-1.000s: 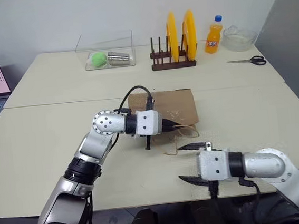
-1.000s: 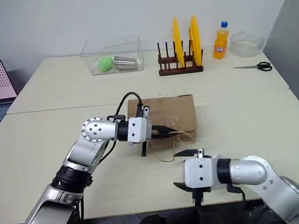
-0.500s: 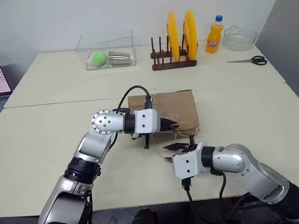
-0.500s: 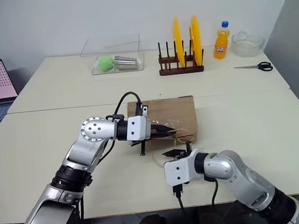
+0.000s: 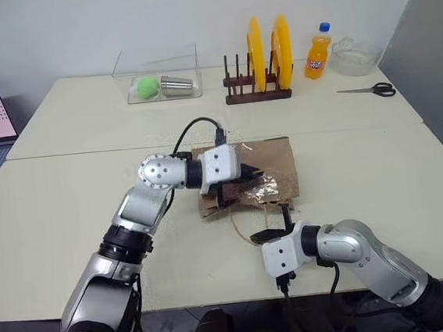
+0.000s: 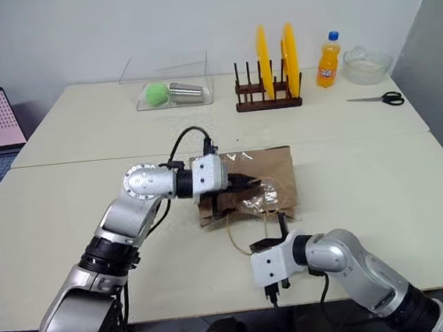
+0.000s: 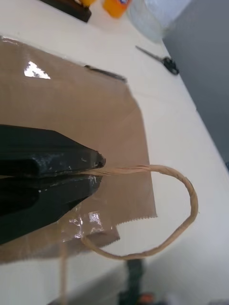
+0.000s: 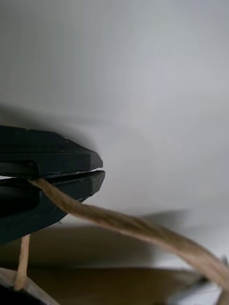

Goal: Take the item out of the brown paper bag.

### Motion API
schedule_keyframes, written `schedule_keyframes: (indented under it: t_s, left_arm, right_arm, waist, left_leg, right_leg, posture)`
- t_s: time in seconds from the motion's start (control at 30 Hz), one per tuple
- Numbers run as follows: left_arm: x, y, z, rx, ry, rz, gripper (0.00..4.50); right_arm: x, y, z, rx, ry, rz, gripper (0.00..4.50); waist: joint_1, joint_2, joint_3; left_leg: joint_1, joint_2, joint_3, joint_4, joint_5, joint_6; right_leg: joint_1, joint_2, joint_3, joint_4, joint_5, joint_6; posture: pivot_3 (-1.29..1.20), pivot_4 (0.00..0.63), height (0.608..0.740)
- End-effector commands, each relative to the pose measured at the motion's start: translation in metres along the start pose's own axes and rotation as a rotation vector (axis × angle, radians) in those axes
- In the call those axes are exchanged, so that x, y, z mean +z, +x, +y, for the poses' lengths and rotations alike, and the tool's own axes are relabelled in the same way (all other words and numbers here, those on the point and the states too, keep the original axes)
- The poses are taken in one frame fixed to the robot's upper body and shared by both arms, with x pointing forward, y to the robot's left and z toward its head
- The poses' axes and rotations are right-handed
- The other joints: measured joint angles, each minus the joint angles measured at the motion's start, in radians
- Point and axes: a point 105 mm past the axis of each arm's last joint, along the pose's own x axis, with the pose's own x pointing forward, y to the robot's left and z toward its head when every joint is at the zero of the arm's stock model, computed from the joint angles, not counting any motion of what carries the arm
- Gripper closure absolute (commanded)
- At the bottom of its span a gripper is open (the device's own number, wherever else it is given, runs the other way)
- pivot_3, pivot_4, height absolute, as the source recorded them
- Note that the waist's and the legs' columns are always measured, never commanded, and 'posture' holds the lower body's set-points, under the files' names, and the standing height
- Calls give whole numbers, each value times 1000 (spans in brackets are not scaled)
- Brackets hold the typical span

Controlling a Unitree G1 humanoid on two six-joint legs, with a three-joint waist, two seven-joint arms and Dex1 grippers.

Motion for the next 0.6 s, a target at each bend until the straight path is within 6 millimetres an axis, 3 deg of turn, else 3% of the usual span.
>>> schedule_keyframes:
  t_s: [0.03, 0.27, 0.47, 0.57, 0.6]
  left_arm:
    - [38, -11, 33, 121, 33, -80, 4500]
    - [49, -18, 56, 197, 37, -77, 4500]
    - [56, -23, 64, 219, -7, -109, 4500]
    - [55, -25, 62, 204, -15, -106, 4500]
    - [53, -25, 59, 190, -19, -102, 4500]
  right_arm:
    - [6, 4, 12, 64, -9, -28, 4463]
    - [1, 5, 14, 91, -23, -16, 4463]
    - [6, -3, -9, -17, -4, -36, 4463]
    - [10, -10, -15, -24, 19, -45, 3915]
    - [12, -15, -15, -2, 13, -47, 3547]
  waist:
    - [0, 0, 0]
    - [-2, 0, 0]
    - [-1, 0, 0]
    - [-1, 0, 0]
    - [-1, 0, 0]
  left_leg:
    - [0, 0, 0, 0, 0, 0]
    - [1, 0, 0, 0, 0, 0]
    - [1, 0, -1, 0, 0, -1]
    - [1, 0, -1, 0, 0, -1]
    - [1, 0, -1, 0, 0, -1]
  right_leg:
    - [0, 0, 0, 0, 0, 0]
    - [0, 0, 0, 1, 0, 0]
    - [1, 0, 0, 1, 0, 0]
    - [1, 0, 0, 1, 0, 0]
    - [1, 0, 0, 1, 0, 0]
  posture:
    - [0, 150, 740]
    - [0, 150, 740]
    - [0, 150, 740]
    - [0, 150, 740]
    - [0, 150, 740]
